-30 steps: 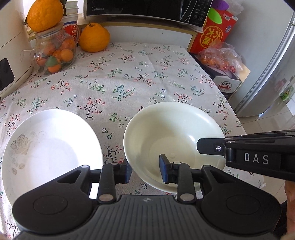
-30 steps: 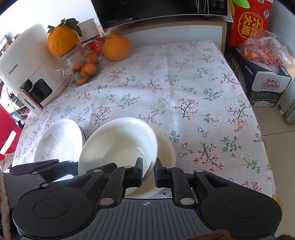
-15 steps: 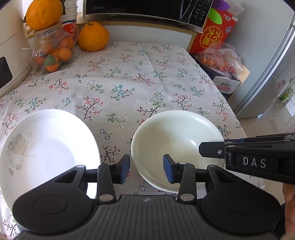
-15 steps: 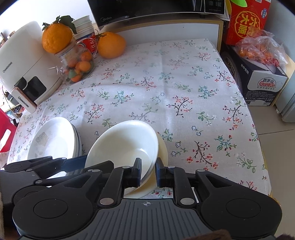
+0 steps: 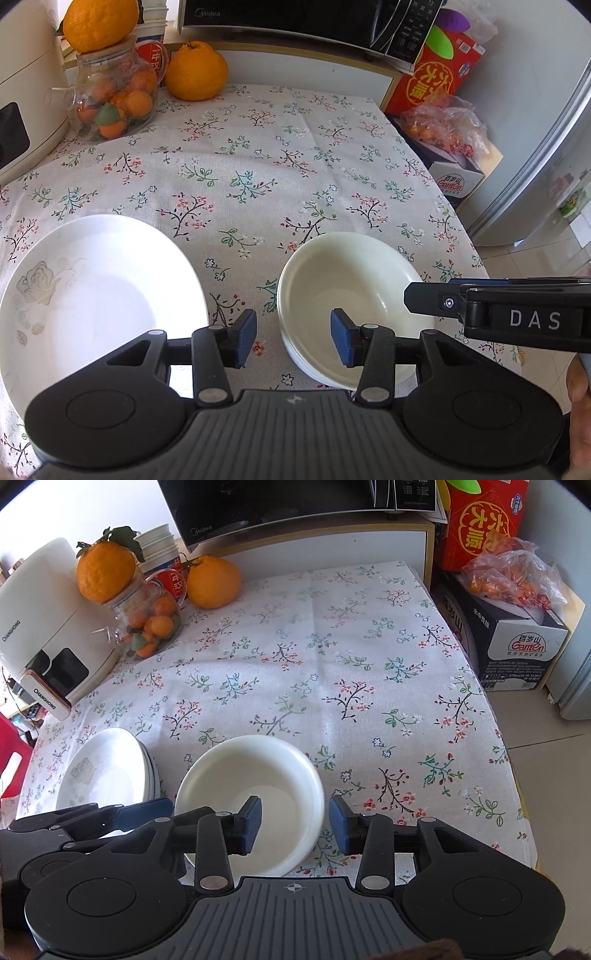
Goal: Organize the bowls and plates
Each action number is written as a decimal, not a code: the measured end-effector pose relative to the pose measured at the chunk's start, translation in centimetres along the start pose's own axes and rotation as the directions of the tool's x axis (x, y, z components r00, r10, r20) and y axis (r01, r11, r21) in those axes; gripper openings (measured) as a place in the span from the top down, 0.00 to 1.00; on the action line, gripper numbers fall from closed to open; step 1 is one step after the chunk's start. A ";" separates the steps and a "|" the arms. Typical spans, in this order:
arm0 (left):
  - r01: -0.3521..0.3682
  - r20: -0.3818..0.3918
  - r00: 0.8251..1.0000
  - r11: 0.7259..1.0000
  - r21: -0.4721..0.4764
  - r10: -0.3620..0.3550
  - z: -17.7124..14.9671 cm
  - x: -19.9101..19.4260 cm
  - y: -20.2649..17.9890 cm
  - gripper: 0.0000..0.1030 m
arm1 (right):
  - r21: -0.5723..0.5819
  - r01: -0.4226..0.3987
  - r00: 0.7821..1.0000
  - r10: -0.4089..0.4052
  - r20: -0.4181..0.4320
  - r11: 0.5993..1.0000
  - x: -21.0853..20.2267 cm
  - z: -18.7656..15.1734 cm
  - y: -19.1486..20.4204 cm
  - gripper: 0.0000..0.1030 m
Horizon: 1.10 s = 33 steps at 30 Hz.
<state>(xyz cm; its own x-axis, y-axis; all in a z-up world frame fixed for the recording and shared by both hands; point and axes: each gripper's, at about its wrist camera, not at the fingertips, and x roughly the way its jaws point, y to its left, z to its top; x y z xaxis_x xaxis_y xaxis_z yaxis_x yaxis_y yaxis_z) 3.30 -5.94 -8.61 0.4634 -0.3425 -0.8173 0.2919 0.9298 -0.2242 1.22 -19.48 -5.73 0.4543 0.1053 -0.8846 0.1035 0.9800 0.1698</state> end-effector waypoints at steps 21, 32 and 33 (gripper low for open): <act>0.109 0.021 0.994 0.984 -0.141 -0.107 1.0 -0.6 2.2 0.61 | 0.246 -0.053 0.997 0.064 -0.037 0.968 1.0 0.4 -3.2 0.20; 0.105 -0.002 0.994 0.986 -0.132 -0.107 0.9 0.6 2.0 0.68 | 0.226 -0.078 0.994 0.094 -0.059 0.971 2.1 0.2 -2.4 0.26; 0.103 -0.005 0.994 0.986 -0.130 -0.105 0.9 0.6 2.0 0.69 | 0.224 -0.075 0.994 0.090 -0.061 0.972 2.2 0.2 -2.4 0.28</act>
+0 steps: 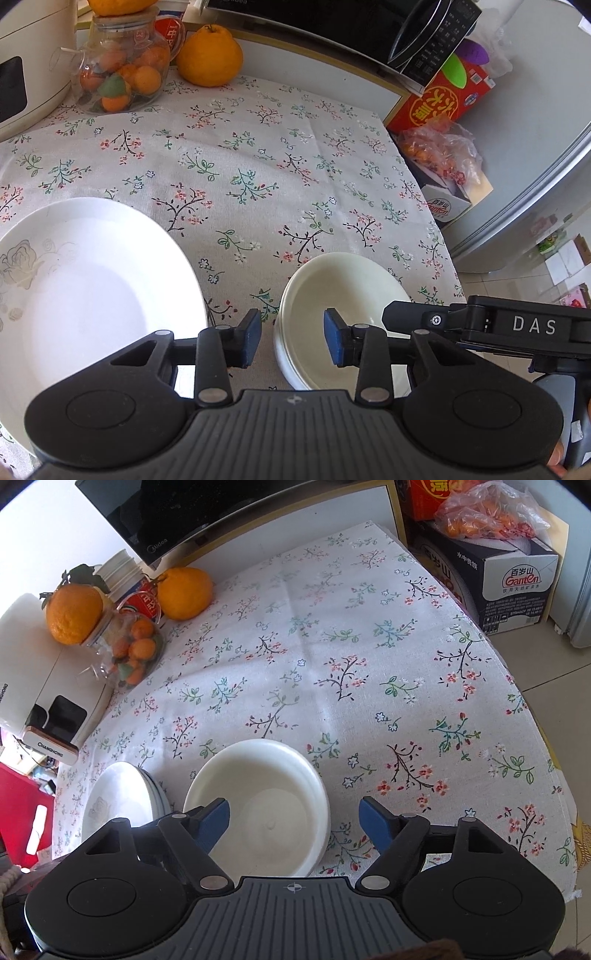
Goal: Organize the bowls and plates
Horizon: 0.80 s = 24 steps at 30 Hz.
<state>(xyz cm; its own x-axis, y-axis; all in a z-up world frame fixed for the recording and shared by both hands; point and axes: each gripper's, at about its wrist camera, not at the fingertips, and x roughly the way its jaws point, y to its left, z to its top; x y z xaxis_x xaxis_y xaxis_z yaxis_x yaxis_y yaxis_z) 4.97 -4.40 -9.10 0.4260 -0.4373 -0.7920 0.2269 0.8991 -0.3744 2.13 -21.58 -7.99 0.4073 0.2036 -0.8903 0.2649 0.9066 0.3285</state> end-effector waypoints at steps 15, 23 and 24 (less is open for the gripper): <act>-0.054 -0.025 0.998 0.998 0.039 0.055 -0.6 1.5 -0.3 0.86 | -0.073 0.087 0.995 -0.091 -0.042 0.993 2.0 -0.8 0.9 0.76; -0.109 0.008 0.994 0.986 0.130 0.109 -1.3 1.4 -1.6 0.87 | -0.116 0.132 0.991 -0.134 -0.012 0.984 1.9 -1.0 1.5 0.82; -0.109 0.012 0.994 0.985 0.133 0.108 -1.3 1.2 -1.6 0.87 | -0.121 0.136 0.990 -0.137 -0.005 0.983 1.8 -1.0 1.5 0.83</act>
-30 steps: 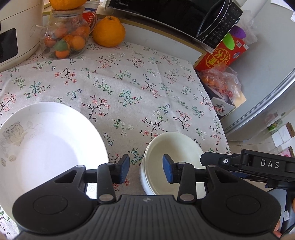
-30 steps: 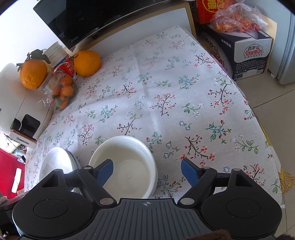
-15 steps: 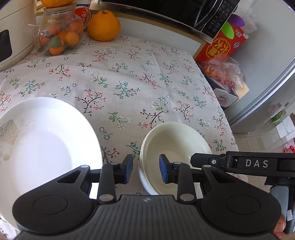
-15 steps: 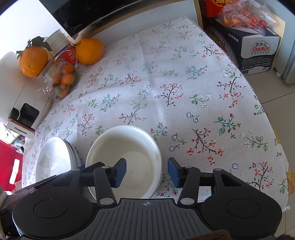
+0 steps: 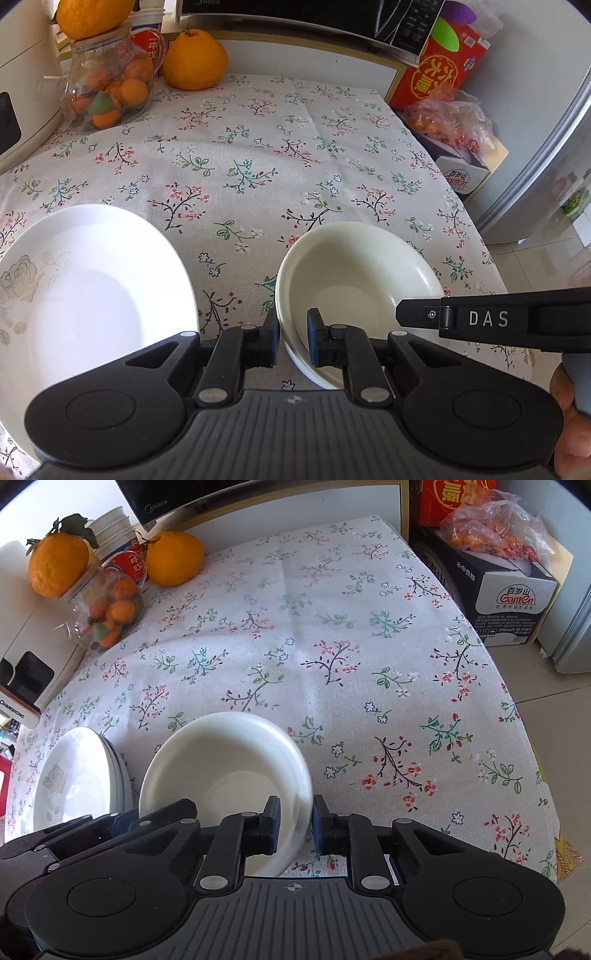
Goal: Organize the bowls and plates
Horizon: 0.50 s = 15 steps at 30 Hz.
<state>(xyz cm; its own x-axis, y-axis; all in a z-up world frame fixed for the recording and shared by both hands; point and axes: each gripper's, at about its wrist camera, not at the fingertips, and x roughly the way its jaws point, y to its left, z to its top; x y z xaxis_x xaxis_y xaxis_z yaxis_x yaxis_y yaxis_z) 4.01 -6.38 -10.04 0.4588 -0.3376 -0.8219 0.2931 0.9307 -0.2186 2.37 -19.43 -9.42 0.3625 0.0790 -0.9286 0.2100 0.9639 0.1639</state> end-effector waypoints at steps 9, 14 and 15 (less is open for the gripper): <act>-0.012 0.050 0.999 1.000 0.002 0.012 0.3 -1.1 -0.1 0.87 | -0.016 -0.003 0.999 0.004 0.045 1.000 -1.2 0.3 0.6 0.84; 0.000 0.075 0.997 1.000 0.001 0.000 0.5 -1.9 -0.1 0.87 | -0.011 -0.006 0.998 0.006 0.069 1.000 -1.9 0.5 0.8 0.84; 0.000 0.079 0.997 1.000 0.000 0.000 0.5 -2.0 -0.1 0.87 | -0.011 -0.009 0.997 0.009 0.071 1.000 -1.9 0.5 0.9 0.84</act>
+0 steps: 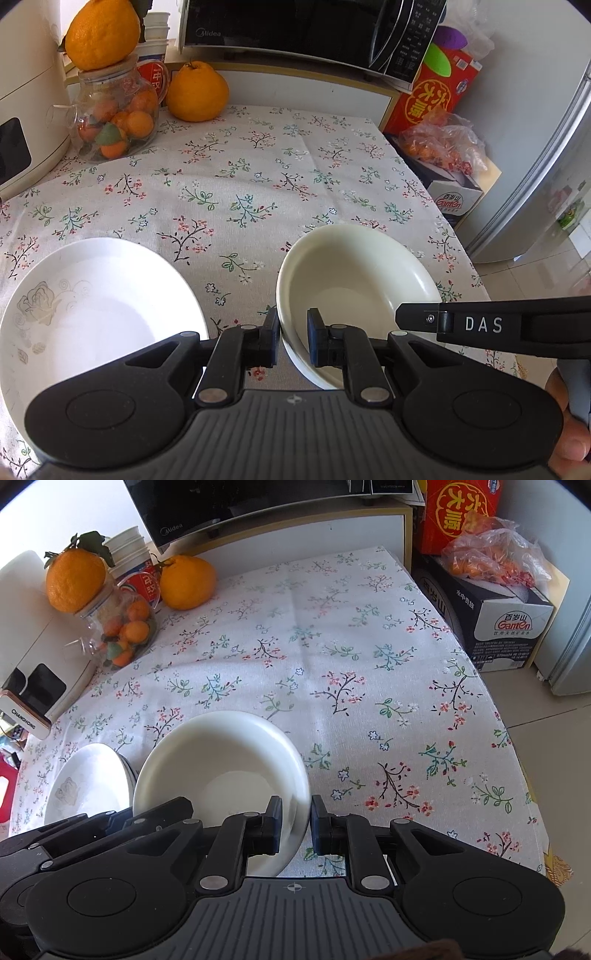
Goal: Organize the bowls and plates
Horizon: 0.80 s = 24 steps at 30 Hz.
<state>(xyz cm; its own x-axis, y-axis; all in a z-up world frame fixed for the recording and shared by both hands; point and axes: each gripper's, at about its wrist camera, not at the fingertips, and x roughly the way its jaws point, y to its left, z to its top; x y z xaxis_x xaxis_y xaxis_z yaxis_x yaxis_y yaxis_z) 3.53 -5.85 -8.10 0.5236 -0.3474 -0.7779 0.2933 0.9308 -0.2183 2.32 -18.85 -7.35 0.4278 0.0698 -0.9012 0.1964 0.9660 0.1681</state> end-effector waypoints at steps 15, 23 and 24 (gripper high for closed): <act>-0.001 0.014 1.000 1.000 -0.011 0.001 0.0 -0.4 0.5 0.87 | -0.024 0.017 0.999 -0.017 0.032 1.000 -0.5 0.1 1.3 0.84; -0.009 0.050 0.999 1.000 -0.017 0.010 0.2 -1.6 1.1 0.87 | -0.055 0.023 0.996 -0.019 0.082 0.998 -1.5 0.4 2.9 0.84; -0.012 0.055 0.998 1.000 -0.019 0.013 0.2 -1.8 1.4 0.87 | -0.061 0.022 0.996 -0.017 0.084 0.998 -1.5 0.4 3.3 0.84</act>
<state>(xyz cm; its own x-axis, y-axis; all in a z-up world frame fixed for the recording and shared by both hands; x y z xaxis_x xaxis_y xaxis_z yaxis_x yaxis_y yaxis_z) 3.15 -3.97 -6.85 0.5708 -0.3406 -0.7471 0.2711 0.9371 -0.2201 2.71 -15.91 -5.30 0.4972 0.0322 -0.8670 0.1520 0.9806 0.1236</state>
